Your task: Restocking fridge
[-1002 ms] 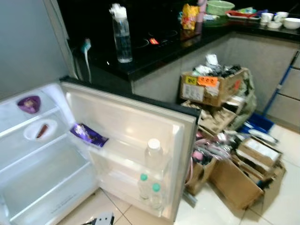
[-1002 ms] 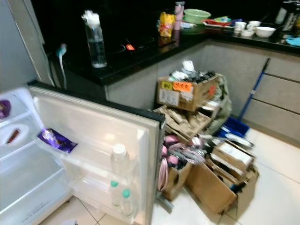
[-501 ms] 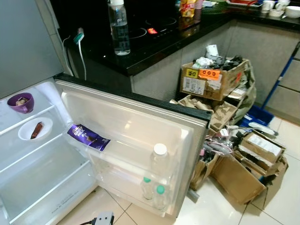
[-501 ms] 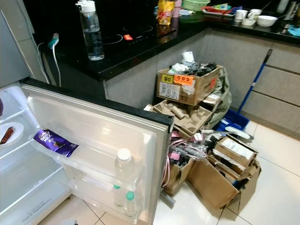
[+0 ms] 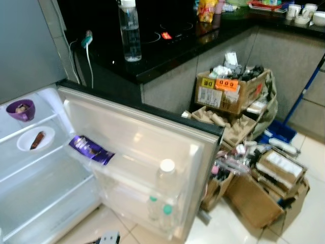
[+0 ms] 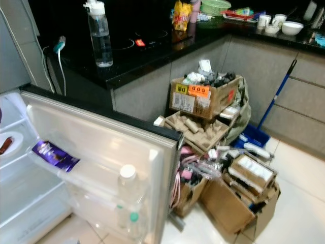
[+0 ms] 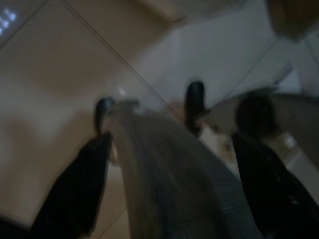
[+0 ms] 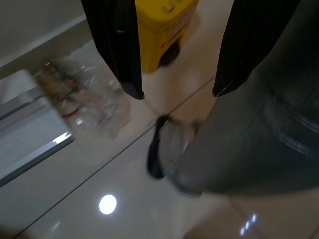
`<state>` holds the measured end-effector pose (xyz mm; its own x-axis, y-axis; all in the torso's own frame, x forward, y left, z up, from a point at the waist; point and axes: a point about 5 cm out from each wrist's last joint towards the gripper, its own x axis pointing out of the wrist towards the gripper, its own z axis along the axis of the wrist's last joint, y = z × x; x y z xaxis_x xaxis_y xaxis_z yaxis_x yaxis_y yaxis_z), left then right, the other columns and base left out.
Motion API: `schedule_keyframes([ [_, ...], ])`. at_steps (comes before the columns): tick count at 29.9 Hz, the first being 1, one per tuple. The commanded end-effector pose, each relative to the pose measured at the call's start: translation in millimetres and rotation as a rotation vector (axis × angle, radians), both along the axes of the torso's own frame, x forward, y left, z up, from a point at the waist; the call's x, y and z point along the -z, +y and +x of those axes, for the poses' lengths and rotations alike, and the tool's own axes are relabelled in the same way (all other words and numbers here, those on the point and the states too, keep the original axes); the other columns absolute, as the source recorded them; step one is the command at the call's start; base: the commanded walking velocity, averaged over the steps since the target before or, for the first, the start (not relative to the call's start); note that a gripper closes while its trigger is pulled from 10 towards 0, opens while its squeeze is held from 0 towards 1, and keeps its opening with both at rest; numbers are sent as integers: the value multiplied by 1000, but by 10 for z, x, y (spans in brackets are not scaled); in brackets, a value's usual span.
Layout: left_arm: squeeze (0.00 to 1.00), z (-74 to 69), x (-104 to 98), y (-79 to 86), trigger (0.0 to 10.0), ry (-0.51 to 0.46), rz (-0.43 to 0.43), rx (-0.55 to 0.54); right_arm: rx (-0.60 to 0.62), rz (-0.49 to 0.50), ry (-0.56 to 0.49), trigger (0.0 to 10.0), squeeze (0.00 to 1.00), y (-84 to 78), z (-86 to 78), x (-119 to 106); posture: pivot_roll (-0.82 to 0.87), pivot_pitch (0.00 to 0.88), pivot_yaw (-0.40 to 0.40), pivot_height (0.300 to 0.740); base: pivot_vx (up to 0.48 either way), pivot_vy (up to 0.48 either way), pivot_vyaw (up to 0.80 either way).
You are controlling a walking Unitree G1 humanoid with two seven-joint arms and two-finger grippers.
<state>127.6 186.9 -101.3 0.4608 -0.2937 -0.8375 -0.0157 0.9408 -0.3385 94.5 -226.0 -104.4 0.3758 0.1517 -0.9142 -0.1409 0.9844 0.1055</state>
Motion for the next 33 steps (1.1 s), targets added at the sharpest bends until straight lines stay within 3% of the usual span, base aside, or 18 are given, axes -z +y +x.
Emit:
schedule_keyframes([
  [1, 0, -25, 8, 28, 10000, 17, 10, -6, -18, -11, -10, 10000, 0, 9, -1, 0, -75, 0, -3, 740, 0, 0, 0],
  [4, 0, -26, 9, 27, 10000, 19, 11, -5, -20, -15, -40, 10000, 0, 0, 71, -22, -74, 0, -4, 740, 0, 0, 0],
  [11, 0, -32, 11, 22, 10000, 22, 9, -5, -48, -30, -180, 10000, 0, -49, 450, -166, -73, 0, -5, 740, 0, 0, 672],
  [17, 0, -35, 14, 15, 10000, 25, 7, -8, -53, -23, -222, 10000, 0, -27, 573, -212, -71, 0, -6, 740, 0, 0, 781],
  [25, 0, -51, 20, 6, 10000, 30, 7, -6, -57, -47, -194, 10000, 0, -43, 508, -182, -70, 0, -7, 740, 0, 0, 780],
  [33, 0, -57, 22, 2, 10000, 30, 9, 1, -26, -87, -123, 10000, 0, -95, 337, -117, -72, 0, -7, 740, 0, 0, 0],
])
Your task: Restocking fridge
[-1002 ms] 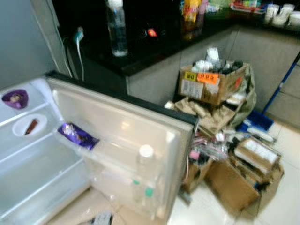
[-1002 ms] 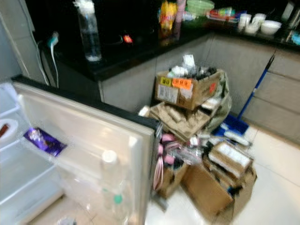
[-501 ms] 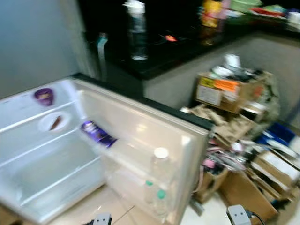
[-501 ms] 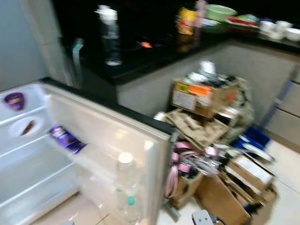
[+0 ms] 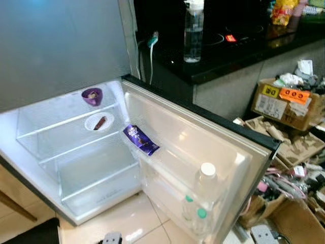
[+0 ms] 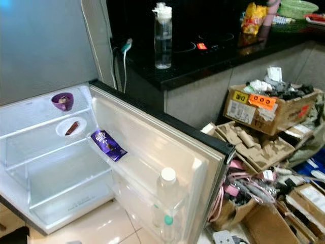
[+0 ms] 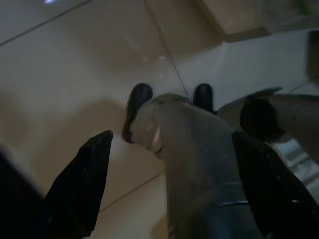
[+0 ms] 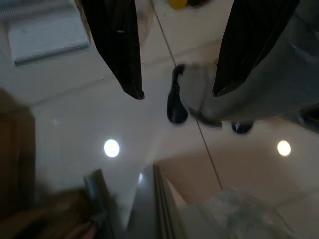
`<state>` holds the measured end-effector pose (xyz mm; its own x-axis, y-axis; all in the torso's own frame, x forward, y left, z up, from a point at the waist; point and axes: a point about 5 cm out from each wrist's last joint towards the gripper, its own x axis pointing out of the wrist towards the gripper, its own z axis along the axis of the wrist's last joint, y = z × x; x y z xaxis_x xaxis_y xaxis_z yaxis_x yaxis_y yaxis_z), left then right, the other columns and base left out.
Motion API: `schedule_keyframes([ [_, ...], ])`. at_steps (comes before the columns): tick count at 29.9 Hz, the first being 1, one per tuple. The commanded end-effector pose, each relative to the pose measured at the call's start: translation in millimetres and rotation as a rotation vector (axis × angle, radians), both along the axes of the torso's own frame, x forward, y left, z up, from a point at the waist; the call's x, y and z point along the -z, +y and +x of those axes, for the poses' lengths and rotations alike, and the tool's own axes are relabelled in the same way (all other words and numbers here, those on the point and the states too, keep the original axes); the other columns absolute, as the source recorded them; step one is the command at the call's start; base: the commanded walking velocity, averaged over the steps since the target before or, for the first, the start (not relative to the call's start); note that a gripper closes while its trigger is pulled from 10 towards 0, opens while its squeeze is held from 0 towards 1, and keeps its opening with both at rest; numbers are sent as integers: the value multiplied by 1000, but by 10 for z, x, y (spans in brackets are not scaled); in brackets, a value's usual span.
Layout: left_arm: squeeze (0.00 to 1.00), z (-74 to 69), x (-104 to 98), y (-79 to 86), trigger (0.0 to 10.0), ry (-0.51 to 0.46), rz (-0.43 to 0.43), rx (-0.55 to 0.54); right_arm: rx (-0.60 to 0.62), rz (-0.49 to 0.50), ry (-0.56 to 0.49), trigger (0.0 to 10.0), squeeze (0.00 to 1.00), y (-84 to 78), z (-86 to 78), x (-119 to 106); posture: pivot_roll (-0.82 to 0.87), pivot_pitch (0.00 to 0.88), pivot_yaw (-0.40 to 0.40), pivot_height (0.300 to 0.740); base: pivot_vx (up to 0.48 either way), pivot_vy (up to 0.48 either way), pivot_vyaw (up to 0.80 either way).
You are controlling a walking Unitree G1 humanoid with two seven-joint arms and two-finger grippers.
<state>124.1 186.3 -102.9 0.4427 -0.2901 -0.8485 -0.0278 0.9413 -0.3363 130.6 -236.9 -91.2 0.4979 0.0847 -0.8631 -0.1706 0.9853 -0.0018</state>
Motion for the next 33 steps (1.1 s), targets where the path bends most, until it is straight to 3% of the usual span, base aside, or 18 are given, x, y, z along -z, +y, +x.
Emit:
schedule_keyframes([
  [1, 0, -21, 6, 8, 10000, 6, 7, 9, -2, -1, 20, 10000, 0, 15, -29, 18, -72, 0, -7, 740, 0, 0, 0],
  [5, 0, -17, 3, -11, 10000, 3, -4, 33, 3, -3, 29, 10000, 0, 11, -49, 25, -73, 0, -7, 740, 0, 0, 0],
  [10, 0, -48, 14, -44, 10000, 18, -11, 77, 5, -5, 34, 10000, 0, 12, -65, 31, -74, 0, -5, 740, 0, -480, 0],
  [14, 0, -49, 17, -25, 10000, 22, 5, 54, 4, -6, 35, 10000, 0, 17, -70, 34, -73, 0, -6, 740, 0, -457, 0],
  [28, 0, -46, 15, -6, 10000, 22, 18, 65, -18, -20, 48, 10000, 0, 13, -90, 41, -71, 0, -5, 740, 0, 0, 0],
  [33, 0, -53, 13, -36, 10000, 20, -6, 102, -26, -22, 50, 10000, 0, 13, -90, 41, -71, 0, -7, 740, 0, -469, 0],
])
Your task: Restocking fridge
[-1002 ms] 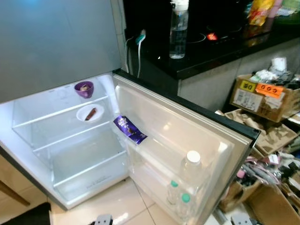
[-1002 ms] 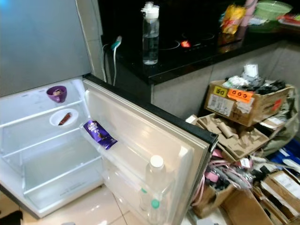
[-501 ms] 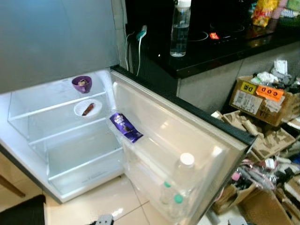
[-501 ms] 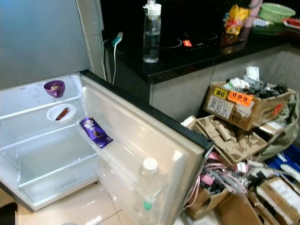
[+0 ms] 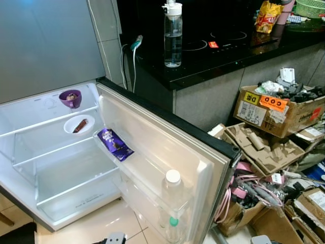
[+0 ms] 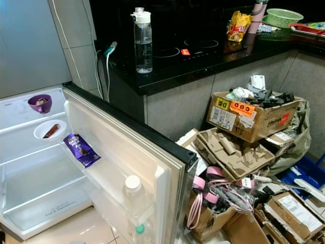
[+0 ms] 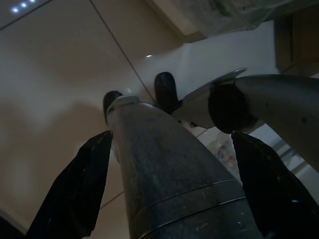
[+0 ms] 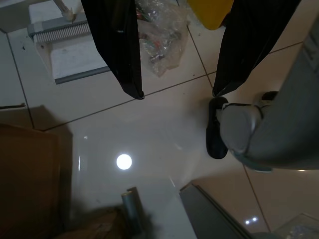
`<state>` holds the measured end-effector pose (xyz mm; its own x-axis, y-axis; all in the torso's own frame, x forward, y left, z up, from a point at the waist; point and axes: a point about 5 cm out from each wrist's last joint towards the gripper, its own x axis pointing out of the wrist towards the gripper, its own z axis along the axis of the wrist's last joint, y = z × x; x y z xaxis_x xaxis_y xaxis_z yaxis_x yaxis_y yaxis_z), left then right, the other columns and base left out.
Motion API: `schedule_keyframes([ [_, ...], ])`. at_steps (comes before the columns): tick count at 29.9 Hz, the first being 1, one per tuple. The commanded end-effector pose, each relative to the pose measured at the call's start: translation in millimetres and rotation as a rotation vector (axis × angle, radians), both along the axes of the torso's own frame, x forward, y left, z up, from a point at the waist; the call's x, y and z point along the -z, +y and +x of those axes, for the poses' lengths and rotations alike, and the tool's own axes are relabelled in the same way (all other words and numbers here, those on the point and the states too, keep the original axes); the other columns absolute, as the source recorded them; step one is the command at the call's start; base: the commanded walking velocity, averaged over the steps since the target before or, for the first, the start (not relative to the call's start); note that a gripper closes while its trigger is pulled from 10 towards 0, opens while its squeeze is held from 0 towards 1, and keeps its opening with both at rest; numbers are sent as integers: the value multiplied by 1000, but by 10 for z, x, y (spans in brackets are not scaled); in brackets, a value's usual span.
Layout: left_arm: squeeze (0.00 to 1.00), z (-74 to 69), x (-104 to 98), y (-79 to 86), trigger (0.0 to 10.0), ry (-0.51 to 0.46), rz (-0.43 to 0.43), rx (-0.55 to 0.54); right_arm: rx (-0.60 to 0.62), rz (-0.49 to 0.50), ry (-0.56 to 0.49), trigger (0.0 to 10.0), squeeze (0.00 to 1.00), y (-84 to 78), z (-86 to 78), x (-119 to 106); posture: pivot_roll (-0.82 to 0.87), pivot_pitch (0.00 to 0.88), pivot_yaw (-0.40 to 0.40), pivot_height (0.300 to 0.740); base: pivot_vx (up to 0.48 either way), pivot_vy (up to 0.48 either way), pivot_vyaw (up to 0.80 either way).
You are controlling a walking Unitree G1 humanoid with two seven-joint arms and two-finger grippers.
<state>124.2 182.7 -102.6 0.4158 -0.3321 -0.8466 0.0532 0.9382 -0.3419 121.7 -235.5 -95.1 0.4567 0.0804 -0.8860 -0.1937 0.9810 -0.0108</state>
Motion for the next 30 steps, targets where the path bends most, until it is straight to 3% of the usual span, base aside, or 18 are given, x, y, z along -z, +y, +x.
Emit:
schedule_keyframes([
  [1, 0, -56, 18, -1, 10000, 21, -2, 3, -4, -6, 5, 10000, 0, -1, 1, 1, -71, 0, -7, 740, 0, -465, 0],
  [4, 0, -57, 20, 2, 10000, 23, 4, -2, -5, -7, 5, 10000, 0, -2, 3, 1, -71, 0, -7, 740, 0, -469, 0],
  [13, 0, -62, 26, 19, 10000, 33, 24, -25, -21, -21, -26, 10000, 0, -7, 81, -28, -71, 0, -7, 740, 0, 0, 0],
  [18, 0, -62, 25, 19, 10000, 32, 21, -28, 12, -41, -123, 10000, 0, -84, 319, -143, -71, 0, -6, 740, 0, 0, 0],
  [19, 0, -62, 25, 20, 10000, 32, 21, -29, 60, -29, -180, 10000, 0, -134, 448, -216, -69, 0, -6, 740, 0, 0, 0],
  [21, 0, -64, 26, 21, 10000, 32, 22, -29, 156, 62, -302, 10000, 0, -193, 709, -381, -70, 0, -5, 740, 0, 0, 0],
  [23, 0, -65, 26, 21, 10000, 33, 23, -27, 141, 220, -372, 10000, 0, -113, 895, -498, -70, 0, -5, 740, 0, 0, 0],
  [26, 0, -66, 27, 20, 10000, 33, 23, -26, 115, 275, -390, 10000, 0, -65, 952, -535, -70, 0, -5, 740, 0, 0, 0],
  [28, 0, -70, 28, 17, 10000, 34, 24, -25, -6, 431, -433, 10000, 0, 117, 1101, -646, -72, 0, -9, 740, 0, 0, 0],
  [30, 0, -71, 29, 15, 10000, 34, 24, -25, -51, 481, -445, 10000, 0, 183, 1148, -688, -72, 0, -9, 740, 0, 0, 0],
])
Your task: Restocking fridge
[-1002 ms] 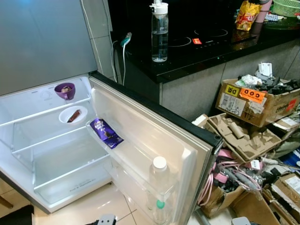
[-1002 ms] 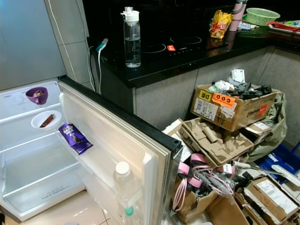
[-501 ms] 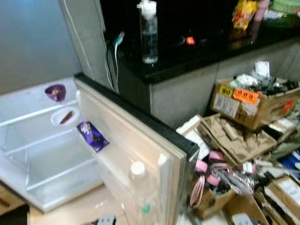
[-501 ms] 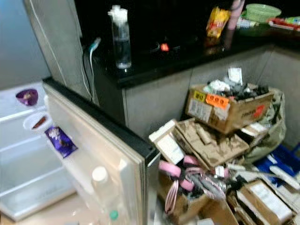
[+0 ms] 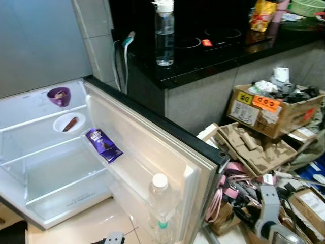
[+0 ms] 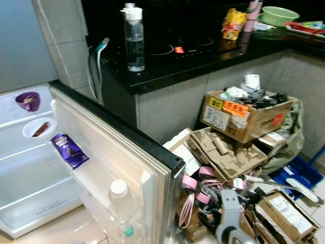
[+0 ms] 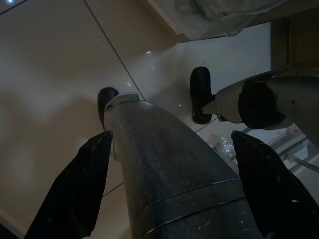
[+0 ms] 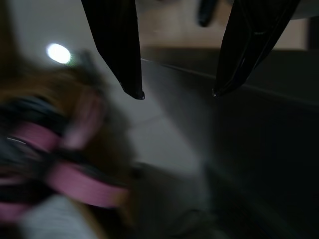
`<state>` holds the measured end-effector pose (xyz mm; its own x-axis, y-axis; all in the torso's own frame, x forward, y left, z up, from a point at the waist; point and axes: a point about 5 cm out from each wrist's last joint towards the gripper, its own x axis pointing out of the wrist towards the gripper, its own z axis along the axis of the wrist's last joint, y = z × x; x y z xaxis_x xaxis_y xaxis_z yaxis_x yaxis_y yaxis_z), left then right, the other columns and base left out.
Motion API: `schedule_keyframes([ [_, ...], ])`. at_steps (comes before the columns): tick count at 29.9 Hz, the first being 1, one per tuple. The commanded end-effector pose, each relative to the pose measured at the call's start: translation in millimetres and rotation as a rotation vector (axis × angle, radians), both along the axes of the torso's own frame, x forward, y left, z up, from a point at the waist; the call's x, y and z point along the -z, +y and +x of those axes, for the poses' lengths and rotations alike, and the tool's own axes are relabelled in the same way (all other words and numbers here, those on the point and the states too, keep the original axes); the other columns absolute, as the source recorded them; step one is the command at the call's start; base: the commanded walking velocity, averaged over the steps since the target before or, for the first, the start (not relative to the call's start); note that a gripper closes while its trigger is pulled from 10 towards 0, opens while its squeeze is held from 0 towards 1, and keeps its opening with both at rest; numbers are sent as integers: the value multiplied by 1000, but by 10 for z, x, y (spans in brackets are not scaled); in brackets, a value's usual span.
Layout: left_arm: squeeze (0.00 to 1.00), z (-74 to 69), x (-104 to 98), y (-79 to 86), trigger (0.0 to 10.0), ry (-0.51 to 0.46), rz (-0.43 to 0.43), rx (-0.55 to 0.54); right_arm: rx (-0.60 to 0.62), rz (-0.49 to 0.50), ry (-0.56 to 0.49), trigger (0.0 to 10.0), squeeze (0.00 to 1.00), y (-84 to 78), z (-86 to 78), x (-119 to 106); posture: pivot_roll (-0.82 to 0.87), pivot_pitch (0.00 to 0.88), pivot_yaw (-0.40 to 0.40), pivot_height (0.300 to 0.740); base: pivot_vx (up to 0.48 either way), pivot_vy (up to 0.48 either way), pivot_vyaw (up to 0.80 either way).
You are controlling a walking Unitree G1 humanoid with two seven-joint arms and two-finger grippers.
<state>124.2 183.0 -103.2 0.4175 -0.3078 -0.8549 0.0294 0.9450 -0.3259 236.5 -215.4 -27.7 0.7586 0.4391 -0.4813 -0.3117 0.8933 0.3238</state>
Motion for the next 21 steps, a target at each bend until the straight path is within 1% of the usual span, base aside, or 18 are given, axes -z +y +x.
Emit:
schedule_keyframes([
  [1, 0, -74, 24, 7, 10000, 28, 5, -3, -80, 53, -22, 10000, 0, 62, 36, -53, -68, 0, -11, 740, 0, 0, 0],
  [2, 0, -74, 24, 7, 10000, 28, 5, -3, -80, 53, -22, 10000, 0, 62, 36, -53, -68, 0, -11, 740, 0, 0, 0],
  [5, 0, -81, 28, -5, 10000, 29, 3, -2, -244, 114, -46, 10000, 0, 198, 57, -115, -66, 0, -11, 740, 0, 0, 0],
  [6, 0, -81, 28, -5, 10000, 29, 3, -2, -244, 114, -46, 10000, 0, 198, 57, -115, -66, 0, -11, 740, 0, 0, 0],
  [8, 0, -87, 30, -4, 10000, 31, 6, 0, -305, 134, -54, 10000, 0, 233, 54, -139, -67, 0, -10, 740, 0, 0, 0],
  [9, 0, -87, 30, -4, 10000, 31, 6, 0, -305, 134, -54, 10000, 0, 233, 54, -139, -67, 0, -10, 740, 0, 0, 0],
  [13, 0, -97, 32, 13, 10000, 33, 16, 1, -475, 212, -71, 10000, 0, 344, 27, -214, -65, 0, -9, 740, 0, 0, 0],
  [16, 0, -93, 31, 18, 10000, 31, 21, 0, -562, 246, -72, 10000, 0, 428, -8, -238, -65, 0, -9, 740, 0, 0, 0],
  [18, 0, -91, 30, 17, 10000, 30, 22, 1, -557, 238, -63, 10000, 0, 439, -10, -223, -65, 0, -9, 740, 0, 0, 0],
  [19, 0, -90, 30, 14, 10000, 30, 22, 1, -529, 202, -58, 10000, 0, 417, -4, -196, -65, 0, -9, 740, 0, 0, 0],
  [20, 0, -90, 30, 14, 10000, 30, 22, 1, -529, 202, -58, 10000, 0, 417, -4, -196, -65, 0, -9, 740, 0, 0, 0],
  [21, 0, -89, 31, 13, 10000, 30, 23, 1, -514, 178, -56, 10000, 0, 402, -2, -182, -65, 0, -9, 740, 0, 0, 0],
])
